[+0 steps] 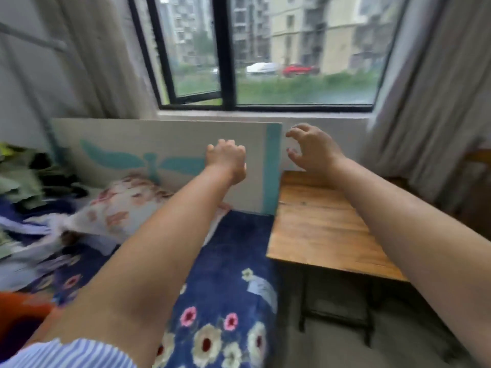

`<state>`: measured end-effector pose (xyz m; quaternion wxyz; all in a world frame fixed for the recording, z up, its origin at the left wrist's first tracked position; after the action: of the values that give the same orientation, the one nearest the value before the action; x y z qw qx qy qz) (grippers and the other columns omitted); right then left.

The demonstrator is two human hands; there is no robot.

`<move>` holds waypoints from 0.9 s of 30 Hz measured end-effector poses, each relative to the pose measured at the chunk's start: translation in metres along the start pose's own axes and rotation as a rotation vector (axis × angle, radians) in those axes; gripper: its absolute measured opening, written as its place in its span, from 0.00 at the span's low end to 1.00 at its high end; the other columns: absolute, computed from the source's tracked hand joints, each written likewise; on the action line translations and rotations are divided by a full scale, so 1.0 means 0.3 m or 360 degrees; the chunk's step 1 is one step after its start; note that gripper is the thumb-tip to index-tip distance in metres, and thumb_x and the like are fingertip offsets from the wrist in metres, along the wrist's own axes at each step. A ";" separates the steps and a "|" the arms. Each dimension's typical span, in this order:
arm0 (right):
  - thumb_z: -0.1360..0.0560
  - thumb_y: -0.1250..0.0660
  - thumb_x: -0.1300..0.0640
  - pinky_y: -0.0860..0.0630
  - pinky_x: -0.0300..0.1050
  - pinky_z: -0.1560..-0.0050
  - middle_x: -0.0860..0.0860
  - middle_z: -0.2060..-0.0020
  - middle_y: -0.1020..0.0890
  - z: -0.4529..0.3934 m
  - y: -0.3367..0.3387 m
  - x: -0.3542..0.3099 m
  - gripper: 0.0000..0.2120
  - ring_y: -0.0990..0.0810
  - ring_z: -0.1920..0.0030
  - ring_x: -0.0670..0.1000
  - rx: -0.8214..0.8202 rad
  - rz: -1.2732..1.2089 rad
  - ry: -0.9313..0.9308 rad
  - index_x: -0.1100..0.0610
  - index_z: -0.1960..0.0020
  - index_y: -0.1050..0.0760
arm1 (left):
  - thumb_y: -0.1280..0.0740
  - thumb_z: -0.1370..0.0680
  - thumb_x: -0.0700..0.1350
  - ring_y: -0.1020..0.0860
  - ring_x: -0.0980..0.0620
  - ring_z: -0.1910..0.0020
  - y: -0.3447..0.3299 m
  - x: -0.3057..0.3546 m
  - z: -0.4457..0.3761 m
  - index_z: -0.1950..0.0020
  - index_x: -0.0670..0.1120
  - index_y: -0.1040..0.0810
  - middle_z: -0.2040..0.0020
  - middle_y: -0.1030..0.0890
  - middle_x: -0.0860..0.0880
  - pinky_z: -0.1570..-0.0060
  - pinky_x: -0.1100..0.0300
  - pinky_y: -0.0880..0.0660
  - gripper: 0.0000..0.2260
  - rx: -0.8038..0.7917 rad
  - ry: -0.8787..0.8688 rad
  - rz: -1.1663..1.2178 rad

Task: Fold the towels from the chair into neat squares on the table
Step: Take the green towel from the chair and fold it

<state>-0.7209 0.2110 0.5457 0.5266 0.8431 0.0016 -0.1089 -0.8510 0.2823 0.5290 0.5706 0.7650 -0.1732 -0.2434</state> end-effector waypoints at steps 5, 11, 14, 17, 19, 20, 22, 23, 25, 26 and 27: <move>0.24 0.39 0.57 0.35 0.51 0.32 0.56 0.32 0.31 0.205 0.220 0.577 0.20 0.33 0.32 0.56 0.0082 0.0197 -0.0415 0.60 0.33 0.32 | 0.40 0.22 0.48 0.32 0.42 0.34 0.092 0.620 -0.154 0.35 0.43 0.29 0.35 0.28 0.41 0.38 0.50 0.33 0.17 0.0060 -0.0381 0.0118; 0.24 0.40 0.57 0.32 0.51 0.37 0.59 0.37 0.26 0.464 0.405 1.126 0.17 0.30 0.36 0.59 0.0019 0.0349 -0.0746 0.61 0.37 0.29 | 0.41 0.22 0.45 0.32 0.43 0.34 0.137 1.256 -0.260 0.36 0.44 0.28 0.36 0.28 0.42 0.40 0.51 0.32 0.15 0.0063 -0.0664 0.0334; 0.24 0.40 0.57 0.31 0.50 0.38 0.59 0.39 0.25 0.610 0.475 1.392 0.15 0.29 0.37 0.59 0.0000 0.0371 -0.0925 0.61 0.40 0.27 | 0.41 0.22 0.44 0.31 0.43 0.34 0.126 1.579 -0.292 0.38 0.44 0.27 0.36 0.27 0.43 0.41 0.51 0.31 0.14 -0.0012 -0.0806 0.0395; 0.24 0.40 0.57 0.30 0.50 0.38 0.58 0.38 0.25 0.711 0.485 1.567 0.16 0.29 0.37 0.59 -0.0022 0.0380 -0.1042 0.61 0.39 0.27 | 0.41 0.23 0.43 0.31 0.43 0.35 0.098 1.783 -0.320 0.39 0.43 0.26 0.37 0.26 0.43 0.41 0.51 0.31 0.14 -0.0054 -0.0900 0.0434; 0.23 0.41 0.58 0.30 0.48 0.40 0.58 0.38 0.25 0.772 0.483 1.682 0.16 0.29 0.37 0.58 -0.0040 0.0354 -0.1124 0.61 0.38 0.28 | 0.41 0.22 0.45 0.31 0.42 0.35 0.065 1.919 -0.348 0.38 0.43 0.27 0.37 0.27 0.43 0.41 0.50 0.31 0.14 -0.0116 -0.0978 0.0432; 0.23 0.41 0.58 0.30 0.48 0.40 0.58 0.38 0.25 0.806 0.474 1.751 0.16 0.28 0.37 0.58 -0.0052 0.0331 -0.1182 0.61 0.37 0.28 | 0.41 0.22 0.45 0.31 0.42 0.35 0.038 1.998 -0.365 0.38 0.43 0.27 0.37 0.27 0.43 0.41 0.50 0.31 0.14 -0.0161 -0.1020 0.0422; 0.23 0.41 0.58 0.30 0.46 0.41 0.58 0.37 0.25 0.849 0.462 1.901 0.16 0.28 0.37 0.57 -0.0082 0.0311 -0.1285 0.61 0.37 0.28 | 0.42 0.21 0.46 0.31 0.42 0.35 -0.009 2.156 -0.428 0.37 0.43 0.28 0.36 0.27 0.43 0.41 0.50 0.31 0.15 -0.0240 -0.1062 0.0407; 0.23 0.42 0.58 0.30 0.46 0.40 0.57 0.37 0.26 0.863 0.452 1.966 0.16 0.28 0.37 0.57 -0.0115 0.0303 -0.1332 0.61 0.36 0.28 | 0.42 0.21 0.46 0.31 0.42 0.35 -0.030 2.222 -0.459 0.36 0.43 0.28 0.36 0.27 0.43 0.41 0.50 0.31 0.15 -0.0280 -0.1090 0.0397; 0.22 0.42 0.58 0.30 0.46 0.40 0.57 0.36 0.26 0.877 0.437 2.116 0.16 0.28 0.37 0.57 -0.0153 0.0321 -0.1421 0.60 0.36 0.29 | 0.42 0.21 0.45 0.31 0.42 0.35 -0.070 2.365 -0.540 0.36 0.43 0.28 0.36 0.27 0.42 0.40 0.50 0.31 0.15 -0.0312 -0.1140 0.0407; 0.22 0.43 0.58 0.30 0.46 0.40 0.56 0.36 0.26 0.880 0.432 2.160 0.16 0.28 0.37 0.56 -0.0175 0.0332 -0.1445 0.60 0.36 0.29 | 0.42 0.21 0.44 0.31 0.42 0.36 -0.085 2.405 -0.565 0.36 0.43 0.28 0.36 0.27 0.42 0.40 0.50 0.31 0.15 -0.0324 -0.1155 0.0403; 0.22 0.43 0.58 0.30 0.46 0.41 0.56 0.37 0.26 0.881 0.425 2.221 0.16 0.28 0.38 0.56 -0.0185 0.0329 -0.1488 0.61 0.37 0.29 | 0.42 0.21 0.44 0.31 0.42 0.36 -0.103 2.464 -0.599 0.36 0.42 0.28 0.36 0.27 0.42 0.40 0.50 0.31 0.15 -0.0339 -0.1189 0.0383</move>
<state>-0.1036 -0.1553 0.4240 0.5251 0.6687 -0.3131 -0.4232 -0.1416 0.0317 0.4114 0.5689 0.5348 -0.4306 -0.4527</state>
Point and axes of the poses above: each hand's wrist, its own z-axis away from the middle knuckle, its own y-axis out of the back of the hand, x = y × z, the point moved 7 cm from there along -z, towards the middle knuckle
